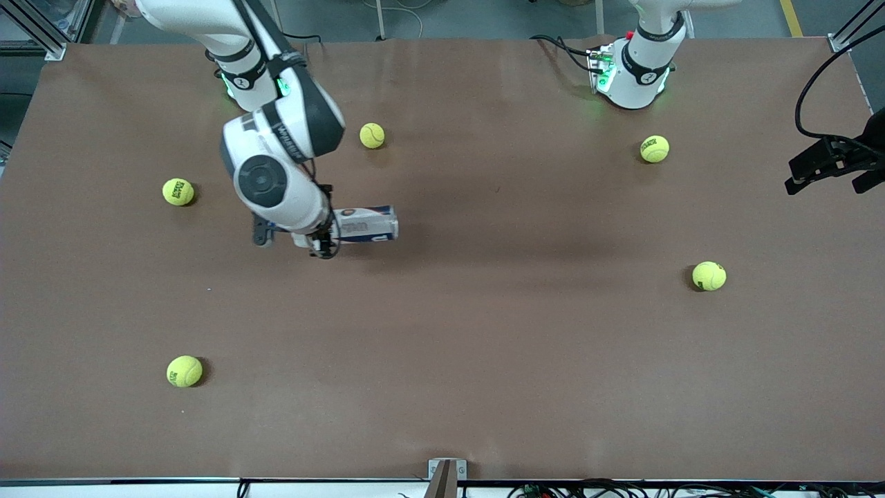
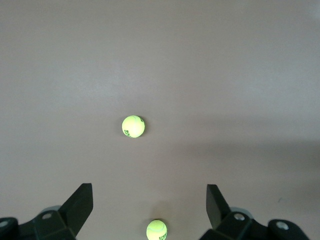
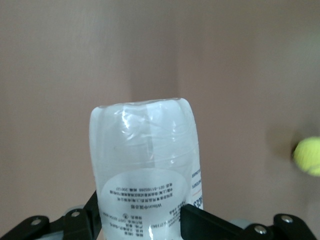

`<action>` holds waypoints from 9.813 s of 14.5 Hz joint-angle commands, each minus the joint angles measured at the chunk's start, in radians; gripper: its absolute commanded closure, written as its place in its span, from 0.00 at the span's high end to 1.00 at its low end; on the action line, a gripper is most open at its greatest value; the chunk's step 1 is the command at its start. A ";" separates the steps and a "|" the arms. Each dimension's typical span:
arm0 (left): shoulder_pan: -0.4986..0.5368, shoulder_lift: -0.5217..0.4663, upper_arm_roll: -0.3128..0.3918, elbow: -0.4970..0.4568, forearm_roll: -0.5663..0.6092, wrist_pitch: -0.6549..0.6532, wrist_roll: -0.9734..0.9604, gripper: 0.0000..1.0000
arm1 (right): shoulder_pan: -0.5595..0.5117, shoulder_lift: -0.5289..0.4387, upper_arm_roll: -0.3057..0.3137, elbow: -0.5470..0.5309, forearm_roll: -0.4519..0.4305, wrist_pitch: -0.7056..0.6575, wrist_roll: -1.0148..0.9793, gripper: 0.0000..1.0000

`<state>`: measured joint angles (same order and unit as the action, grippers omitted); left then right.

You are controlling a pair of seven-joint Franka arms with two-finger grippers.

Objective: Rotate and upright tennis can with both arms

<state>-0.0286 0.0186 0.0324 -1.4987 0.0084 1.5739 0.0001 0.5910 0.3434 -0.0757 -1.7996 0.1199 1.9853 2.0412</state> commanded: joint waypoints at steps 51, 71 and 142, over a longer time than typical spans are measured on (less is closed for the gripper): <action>0.029 0.409 -0.089 -0.575 -1.180 0.340 0.470 1.00 | 0.310 0.556 -0.055 0.918 -0.071 -0.152 0.095 1.00; -0.014 0.592 -0.155 -0.646 -1.674 0.397 0.992 0.08 | -0.396 -0.023 -0.067 0.240 -0.082 -0.217 -1.797 1.00; -0.030 0.129 -0.180 0.034 0.068 0.158 -0.367 1.00 | -0.600 -0.471 -0.026 0.149 -0.154 -0.497 -2.188 1.00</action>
<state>-0.0926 0.1685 -0.1390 -1.4465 0.0898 1.7594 -0.4618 0.0093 -0.1047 -0.1178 -1.6228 -0.0155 1.4794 -0.1248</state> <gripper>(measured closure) 0.000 0.000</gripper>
